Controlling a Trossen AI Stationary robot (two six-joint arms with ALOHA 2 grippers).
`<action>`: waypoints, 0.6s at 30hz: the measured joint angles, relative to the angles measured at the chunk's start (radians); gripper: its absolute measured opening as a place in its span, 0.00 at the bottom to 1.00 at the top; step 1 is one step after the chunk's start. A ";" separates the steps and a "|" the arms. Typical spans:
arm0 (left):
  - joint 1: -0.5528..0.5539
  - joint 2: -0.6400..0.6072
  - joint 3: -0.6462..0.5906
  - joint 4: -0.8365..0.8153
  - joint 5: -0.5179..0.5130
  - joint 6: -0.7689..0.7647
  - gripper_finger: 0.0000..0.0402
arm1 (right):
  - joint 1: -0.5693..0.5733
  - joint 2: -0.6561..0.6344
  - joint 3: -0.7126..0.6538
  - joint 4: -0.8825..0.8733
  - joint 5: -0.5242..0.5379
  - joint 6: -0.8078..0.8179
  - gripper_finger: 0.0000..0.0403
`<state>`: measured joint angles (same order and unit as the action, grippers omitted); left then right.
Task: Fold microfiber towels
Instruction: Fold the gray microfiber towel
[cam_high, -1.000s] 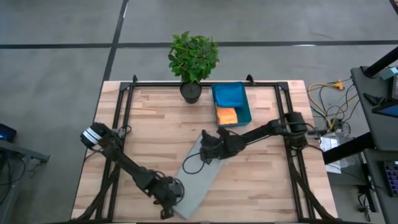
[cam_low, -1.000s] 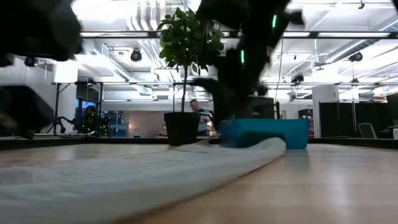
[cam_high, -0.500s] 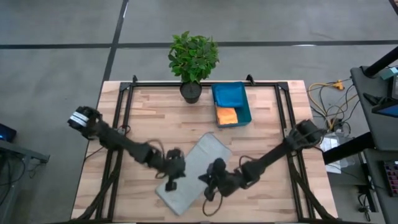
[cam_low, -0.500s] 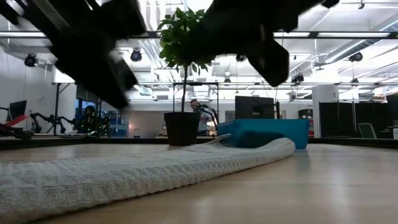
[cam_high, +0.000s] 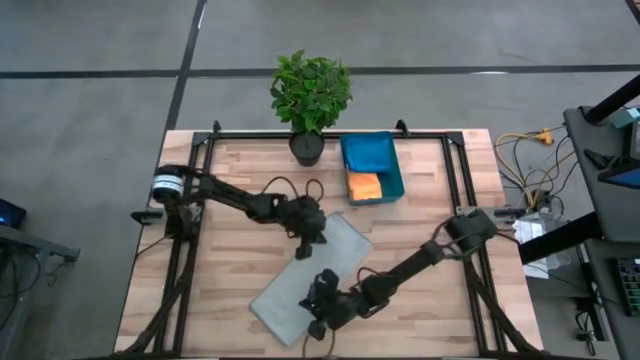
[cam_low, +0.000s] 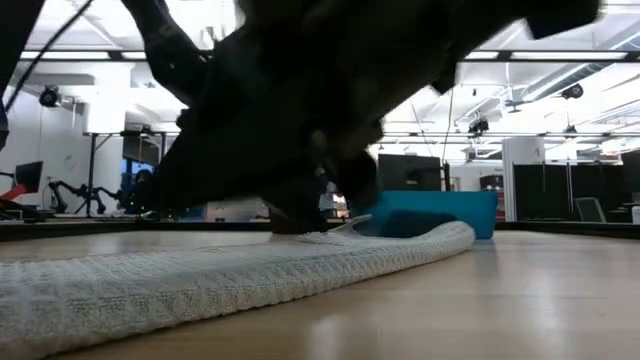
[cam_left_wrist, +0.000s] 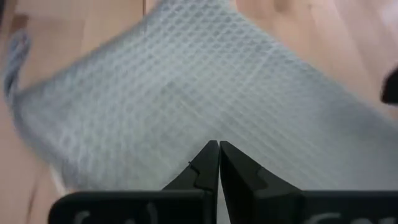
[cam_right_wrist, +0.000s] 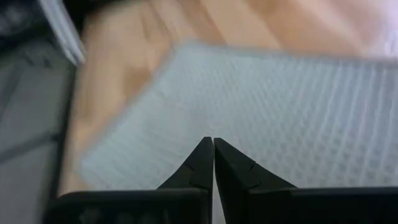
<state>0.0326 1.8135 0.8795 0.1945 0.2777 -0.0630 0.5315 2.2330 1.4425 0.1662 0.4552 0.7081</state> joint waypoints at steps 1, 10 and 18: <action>0.003 0.020 0.015 0.006 -0.003 0.019 0.00 | -0.008 0.018 0.031 -0.053 -0.020 0.008 0.02; 0.006 0.096 0.103 -0.126 -0.148 0.068 0.00 | -0.100 0.029 0.147 -0.485 -0.319 0.105 0.02; 0.006 0.004 0.055 -0.252 -0.366 -0.065 0.00 | -0.142 -0.023 0.146 -0.716 -0.424 -0.043 0.02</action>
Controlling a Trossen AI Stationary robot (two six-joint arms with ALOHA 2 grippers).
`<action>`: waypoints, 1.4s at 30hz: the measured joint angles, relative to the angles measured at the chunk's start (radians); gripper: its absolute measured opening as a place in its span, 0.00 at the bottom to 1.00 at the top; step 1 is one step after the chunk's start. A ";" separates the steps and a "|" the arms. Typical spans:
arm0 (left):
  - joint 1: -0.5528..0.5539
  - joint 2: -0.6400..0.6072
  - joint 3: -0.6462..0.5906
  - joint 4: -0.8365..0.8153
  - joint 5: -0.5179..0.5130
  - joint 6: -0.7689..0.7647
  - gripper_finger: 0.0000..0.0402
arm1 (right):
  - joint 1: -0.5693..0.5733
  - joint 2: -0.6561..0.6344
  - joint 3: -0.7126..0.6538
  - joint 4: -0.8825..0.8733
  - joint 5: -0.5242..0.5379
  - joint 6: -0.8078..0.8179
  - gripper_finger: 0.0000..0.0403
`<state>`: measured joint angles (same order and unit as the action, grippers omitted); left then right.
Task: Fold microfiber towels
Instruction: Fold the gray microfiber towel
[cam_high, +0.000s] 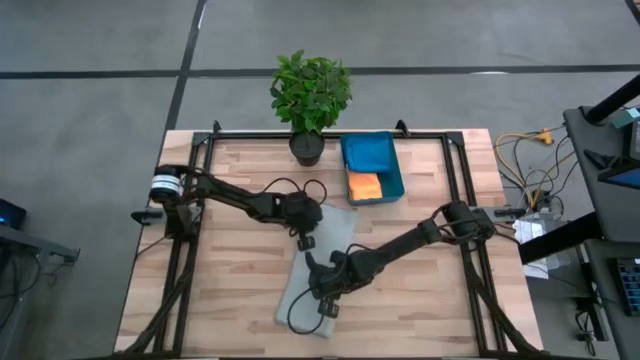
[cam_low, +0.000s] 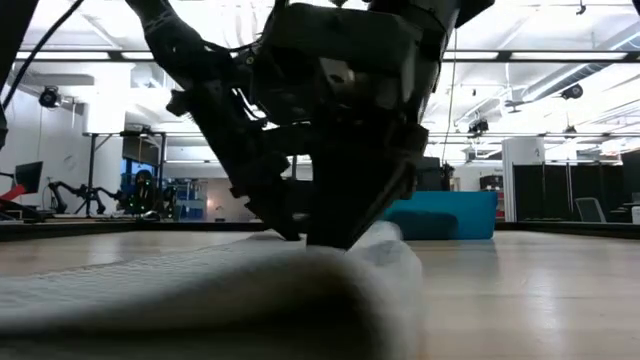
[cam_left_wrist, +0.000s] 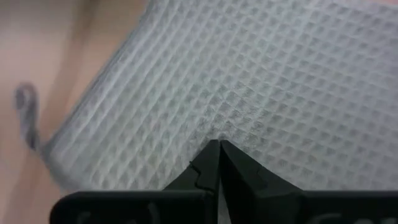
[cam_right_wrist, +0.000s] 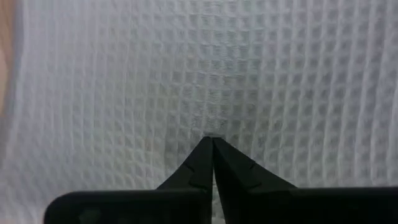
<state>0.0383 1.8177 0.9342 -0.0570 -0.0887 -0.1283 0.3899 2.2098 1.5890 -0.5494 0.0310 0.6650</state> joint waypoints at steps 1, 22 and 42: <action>0.000 -0.008 -0.004 -0.025 -0.024 -0.022 0.00 | -0.002 -0.005 0.000 -0.010 -0.006 -0.014 0.02; -0.158 -0.503 -0.076 -0.227 -0.072 0.107 0.00 | 0.083 -0.360 -0.117 -0.125 0.283 -0.104 0.02; -0.811 -0.217 -0.005 -0.170 -0.112 0.089 0.09 | 0.279 -0.494 -0.548 0.248 0.284 0.172 0.02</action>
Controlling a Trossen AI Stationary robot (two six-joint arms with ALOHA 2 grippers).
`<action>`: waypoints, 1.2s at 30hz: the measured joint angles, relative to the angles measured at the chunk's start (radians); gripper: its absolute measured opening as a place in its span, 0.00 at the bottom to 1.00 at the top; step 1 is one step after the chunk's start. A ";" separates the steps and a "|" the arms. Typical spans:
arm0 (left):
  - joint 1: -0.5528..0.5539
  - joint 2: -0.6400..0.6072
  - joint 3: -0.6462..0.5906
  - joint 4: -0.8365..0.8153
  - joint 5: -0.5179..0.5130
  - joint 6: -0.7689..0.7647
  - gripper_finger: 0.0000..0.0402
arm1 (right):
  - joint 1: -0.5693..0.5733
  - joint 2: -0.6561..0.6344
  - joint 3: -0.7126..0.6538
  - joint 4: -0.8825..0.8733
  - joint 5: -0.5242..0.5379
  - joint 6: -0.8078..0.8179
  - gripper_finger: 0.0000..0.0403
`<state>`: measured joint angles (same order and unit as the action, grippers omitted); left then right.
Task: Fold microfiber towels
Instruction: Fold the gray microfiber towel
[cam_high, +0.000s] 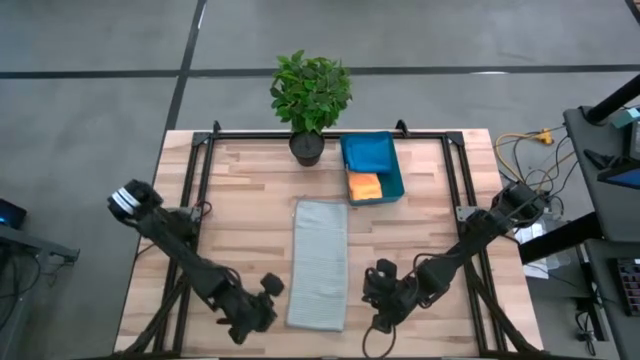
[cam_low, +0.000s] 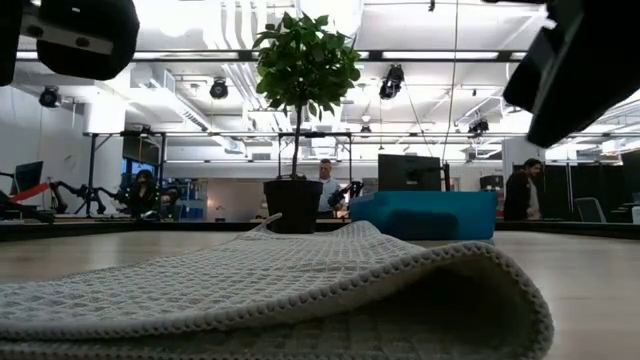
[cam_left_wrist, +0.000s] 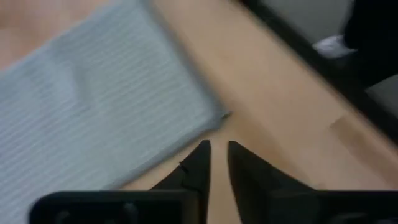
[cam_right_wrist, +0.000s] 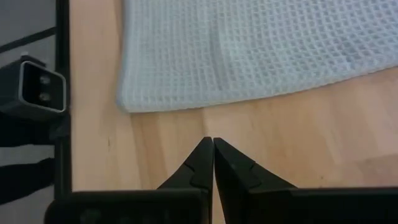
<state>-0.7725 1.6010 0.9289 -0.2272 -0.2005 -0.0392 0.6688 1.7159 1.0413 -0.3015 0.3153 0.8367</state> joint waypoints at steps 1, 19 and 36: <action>0.003 0.024 0.022 0.002 0.034 0.014 0.12 | -0.001 0.000 -0.002 0.001 0.000 0.001 0.02; 0.054 0.285 0.116 0.017 0.077 0.014 0.53 | 0.016 -0.002 0.047 0.006 0.003 0.028 0.02; 0.074 0.447 0.157 0.094 0.115 -0.104 0.17 | 0.017 -0.002 0.050 0.021 0.011 0.046 0.02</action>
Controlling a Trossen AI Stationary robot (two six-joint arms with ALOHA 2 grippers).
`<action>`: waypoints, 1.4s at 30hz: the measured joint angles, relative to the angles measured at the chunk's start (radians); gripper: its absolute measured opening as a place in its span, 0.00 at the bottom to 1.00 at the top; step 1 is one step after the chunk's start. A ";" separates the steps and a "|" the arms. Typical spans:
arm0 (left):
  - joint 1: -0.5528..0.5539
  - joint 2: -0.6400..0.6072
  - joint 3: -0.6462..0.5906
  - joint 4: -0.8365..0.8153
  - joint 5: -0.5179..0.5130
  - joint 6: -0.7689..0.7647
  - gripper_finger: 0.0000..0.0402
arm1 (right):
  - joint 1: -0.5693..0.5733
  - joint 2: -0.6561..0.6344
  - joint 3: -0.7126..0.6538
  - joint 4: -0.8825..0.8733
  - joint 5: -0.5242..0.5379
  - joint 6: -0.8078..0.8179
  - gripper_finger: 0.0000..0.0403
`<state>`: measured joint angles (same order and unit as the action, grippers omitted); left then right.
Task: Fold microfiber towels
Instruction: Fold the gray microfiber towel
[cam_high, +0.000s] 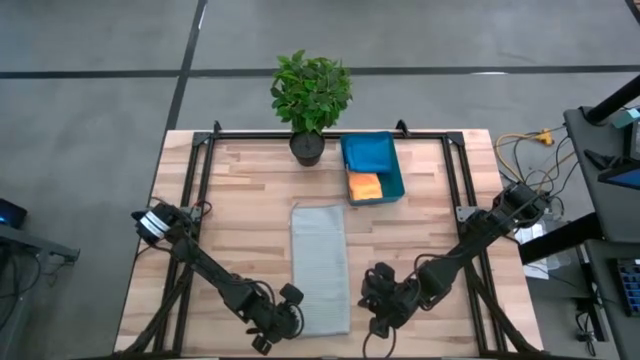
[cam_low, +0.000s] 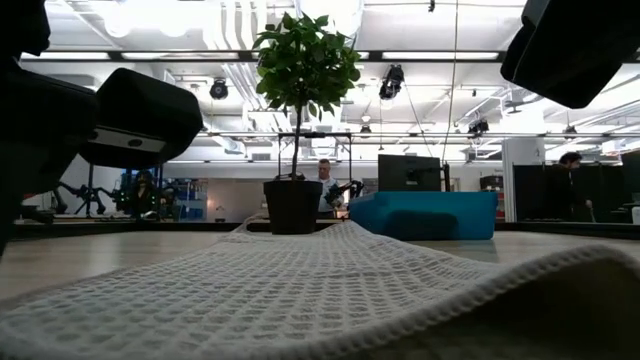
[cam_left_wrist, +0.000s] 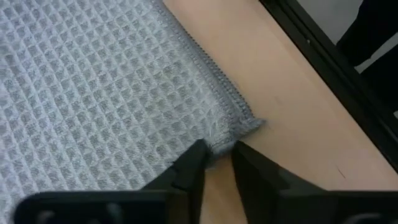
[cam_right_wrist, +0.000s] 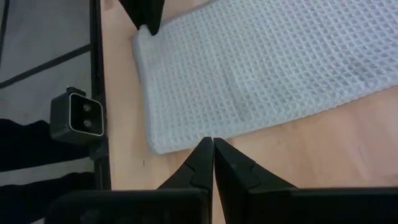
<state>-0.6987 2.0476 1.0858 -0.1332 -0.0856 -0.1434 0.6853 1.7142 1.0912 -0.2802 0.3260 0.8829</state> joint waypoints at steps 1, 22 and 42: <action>0.000 0.002 0.001 0.002 0.001 0.000 0.14 | 0.000 0.000 0.000 0.002 0.000 0.000 0.02; 0.012 -0.021 -0.002 -0.016 0.005 0.078 0.00 | -0.003 0.196 -0.001 0.284 -0.124 -0.693 0.32; 0.012 -0.029 -0.004 -0.019 0.001 0.079 0.00 | -0.001 0.378 0.183 0.165 -0.100 -0.992 0.18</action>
<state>-0.6865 2.0189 1.0817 -0.1520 -0.0851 -0.0645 0.6846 2.0918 1.2741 -0.1157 0.2261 -0.1095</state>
